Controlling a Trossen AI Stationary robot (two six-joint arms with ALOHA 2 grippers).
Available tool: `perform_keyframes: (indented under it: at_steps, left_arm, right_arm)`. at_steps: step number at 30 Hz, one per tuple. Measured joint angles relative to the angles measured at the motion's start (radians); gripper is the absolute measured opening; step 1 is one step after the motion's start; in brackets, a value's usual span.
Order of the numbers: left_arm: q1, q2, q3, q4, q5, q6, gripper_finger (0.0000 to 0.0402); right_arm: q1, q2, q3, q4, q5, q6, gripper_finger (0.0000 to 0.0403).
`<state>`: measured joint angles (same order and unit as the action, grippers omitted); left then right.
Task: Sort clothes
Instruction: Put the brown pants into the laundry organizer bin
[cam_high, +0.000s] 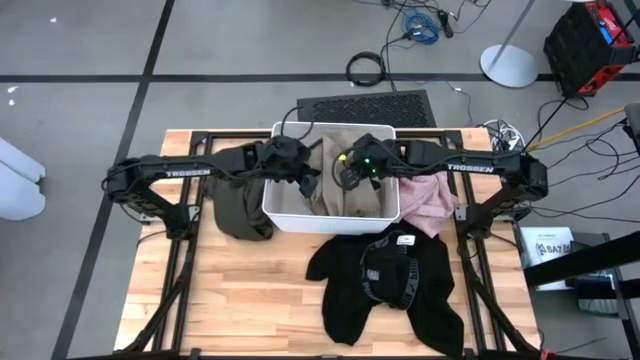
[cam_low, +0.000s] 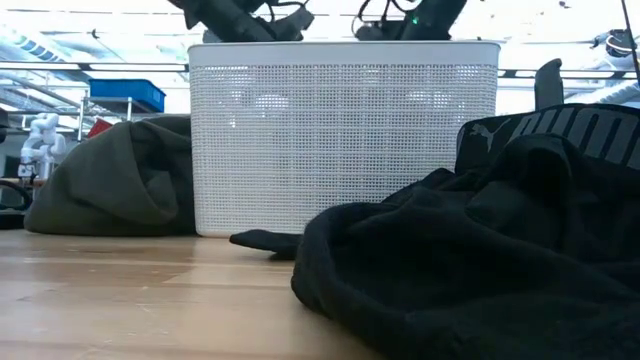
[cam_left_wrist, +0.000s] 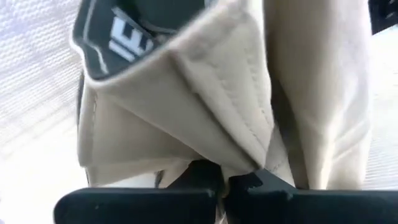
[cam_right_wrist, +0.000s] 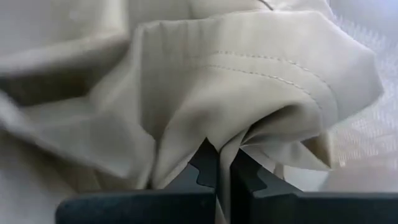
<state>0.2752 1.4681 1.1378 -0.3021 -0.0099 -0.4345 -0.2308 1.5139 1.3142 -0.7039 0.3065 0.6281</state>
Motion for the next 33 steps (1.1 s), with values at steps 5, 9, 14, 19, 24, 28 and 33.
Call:
perform_keyframes:
  at_steps: [5, 9, 14, 19, 24, 28, 33]
  left_arm:
    - [0.029, 0.022, 0.001, -0.110, -0.048, 0.011, 0.0004]
    - [0.033, 0.010, 0.001, -0.192, -0.078, 0.027, 0.0004]
    - [0.029, -0.019, 0.019, -0.187, -0.059, 0.074, 0.0015]
    - [0.029, -0.063, 0.074, -0.190, 0.002, 0.115, 0.0077]
    - [0.034, -0.137, 0.183, -0.372, 0.017, 0.163, 0.0119]
    - [0.035, -0.188, 0.272, -0.528, -0.009, 0.186, 0.0128]
    - [0.035, -0.264, 0.322, -0.550, -0.012, 0.205, 0.0130]
  right_arm:
    - [-0.028, 0.001, -0.031, 0.019, 0.009, -0.004, 0.0000]
    - [-0.025, 0.003, -0.035, 0.117, -0.043, -0.041, 0.0000]
    - [-0.032, 0.014, -0.036, 0.219, -0.152, -0.068, 0.0000]
    - [-0.048, 0.013, -0.035, 0.200, -0.157, -0.084, 0.0000]
    - [-0.058, 0.013, -0.035, 0.173, -0.156, -0.098, 0.0000]
    - [-0.059, 0.013, -0.035, 0.174, -0.157, -0.120, 0.0000]
    - [-0.065, 0.013, -0.035, 0.181, -0.156, -0.137, 0.0000]
